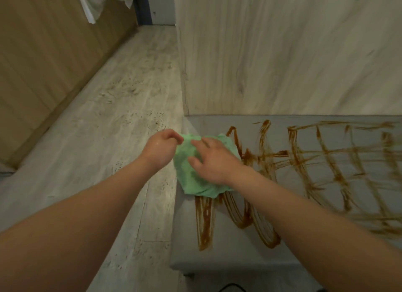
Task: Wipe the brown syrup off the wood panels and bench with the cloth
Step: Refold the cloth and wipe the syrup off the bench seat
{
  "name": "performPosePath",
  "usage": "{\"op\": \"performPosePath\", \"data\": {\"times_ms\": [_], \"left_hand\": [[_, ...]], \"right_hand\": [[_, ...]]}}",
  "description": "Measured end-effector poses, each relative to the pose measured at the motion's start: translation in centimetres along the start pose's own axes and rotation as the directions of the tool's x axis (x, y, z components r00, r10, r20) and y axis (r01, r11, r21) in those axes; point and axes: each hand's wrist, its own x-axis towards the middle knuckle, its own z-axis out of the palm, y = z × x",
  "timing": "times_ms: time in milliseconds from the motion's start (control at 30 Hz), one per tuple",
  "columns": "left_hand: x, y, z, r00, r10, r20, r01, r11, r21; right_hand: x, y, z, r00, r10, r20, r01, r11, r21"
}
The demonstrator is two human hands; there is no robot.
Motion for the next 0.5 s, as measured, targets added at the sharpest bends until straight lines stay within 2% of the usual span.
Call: {"op": "performPosePath", "data": {"times_ms": [33, 100, 167, 267, 400, 500], "left_hand": [[0.5, -0.5, -0.4, 0.996, 0.003, -0.087, -0.003, 1.000, 0.010], [0.9, -1.4, -0.7, 0.989, -0.008, -0.146, 0.023, 0.995, 0.097], [0.7, -2.0, -0.5, 0.995, 0.009, -0.098, 0.012, 0.977, 0.213], [1.2, -3.1, 0.5, 0.999, 0.038, 0.009, -0.039, 0.955, 0.295], [2.2, -4.3, 1.8, 0.983, -0.037, 0.182, -0.017, 0.959, 0.283], [2.6, -5.2, 2.7, 0.982, -0.015, 0.190, -0.049, 0.943, 0.330]], "right_hand": [[0.4, -0.3, 1.2, 0.999, 0.010, 0.043, -0.009, 1.000, -0.018], [2.3, 0.4, 2.9, 0.999, 0.040, 0.033, -0.037, 0.995, -0.089], [4.3, 1.7, 2.2, 0.997, 0.067, -0.034, -0.070, 0.990, -0.120], [8.8, 3.1, 0.9, 0.996, 0.075, -0.053, -0.082, 0.985, -0.154], [12.6, 4.3, 0.2, 0.988, 0.117, -0.099, -0.132, 0.978, -0.163], [13.0, 4.4, 0.3, 0.988, 0.108, -0.113, -0.126, 0.979, -0.161]]}}
